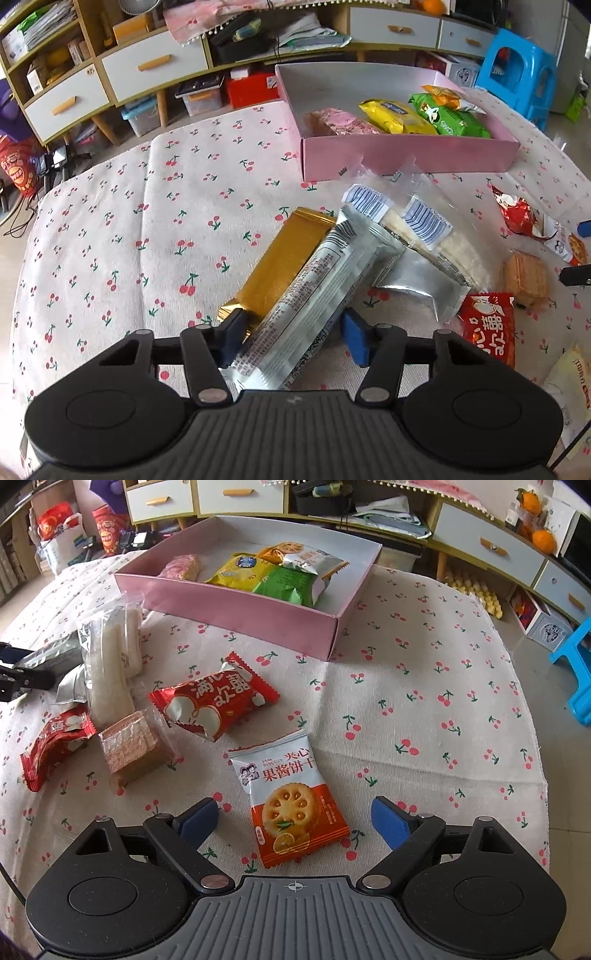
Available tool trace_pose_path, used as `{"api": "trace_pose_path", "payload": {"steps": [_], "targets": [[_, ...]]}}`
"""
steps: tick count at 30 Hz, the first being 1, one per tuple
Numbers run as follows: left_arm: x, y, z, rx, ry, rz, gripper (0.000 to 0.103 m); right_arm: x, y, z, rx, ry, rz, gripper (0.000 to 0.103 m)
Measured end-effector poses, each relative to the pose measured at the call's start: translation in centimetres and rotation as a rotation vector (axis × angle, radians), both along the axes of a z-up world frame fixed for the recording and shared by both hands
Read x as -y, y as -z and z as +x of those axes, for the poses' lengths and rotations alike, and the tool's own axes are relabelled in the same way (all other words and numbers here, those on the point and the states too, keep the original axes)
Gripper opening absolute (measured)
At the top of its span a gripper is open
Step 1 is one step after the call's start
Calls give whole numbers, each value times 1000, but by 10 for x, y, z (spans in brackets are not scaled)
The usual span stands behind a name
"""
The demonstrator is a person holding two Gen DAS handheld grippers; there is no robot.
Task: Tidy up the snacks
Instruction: 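Grasp the white wafer bar with the left tool while the right tool grasps the orange lotus-biscuit packet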
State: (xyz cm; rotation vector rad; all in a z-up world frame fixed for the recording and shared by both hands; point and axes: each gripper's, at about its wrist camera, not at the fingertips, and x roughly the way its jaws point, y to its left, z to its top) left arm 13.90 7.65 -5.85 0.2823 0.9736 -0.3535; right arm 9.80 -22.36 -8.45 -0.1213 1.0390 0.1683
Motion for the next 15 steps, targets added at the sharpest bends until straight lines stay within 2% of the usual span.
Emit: {"api": "trace_pose_path", "payload": {"steps": [5, 8, 12, 15], "targets": [[-2, -3, -2, -57, -25, -18, 42, -3, -3, -2, -2, -22, 16, 73], [-3, -4, -3, -96, -35, -26, 40, -5, -4, -3, -2, -31, 24, 64], [-1, -3, -7, -120, -29, -10, 40, -8, -6, -2, -9, -29, 46, 47], [0, -3, -7, -103, -29, -6, 41, -12, -7, -2, -4, -27, 35, 47]]}}
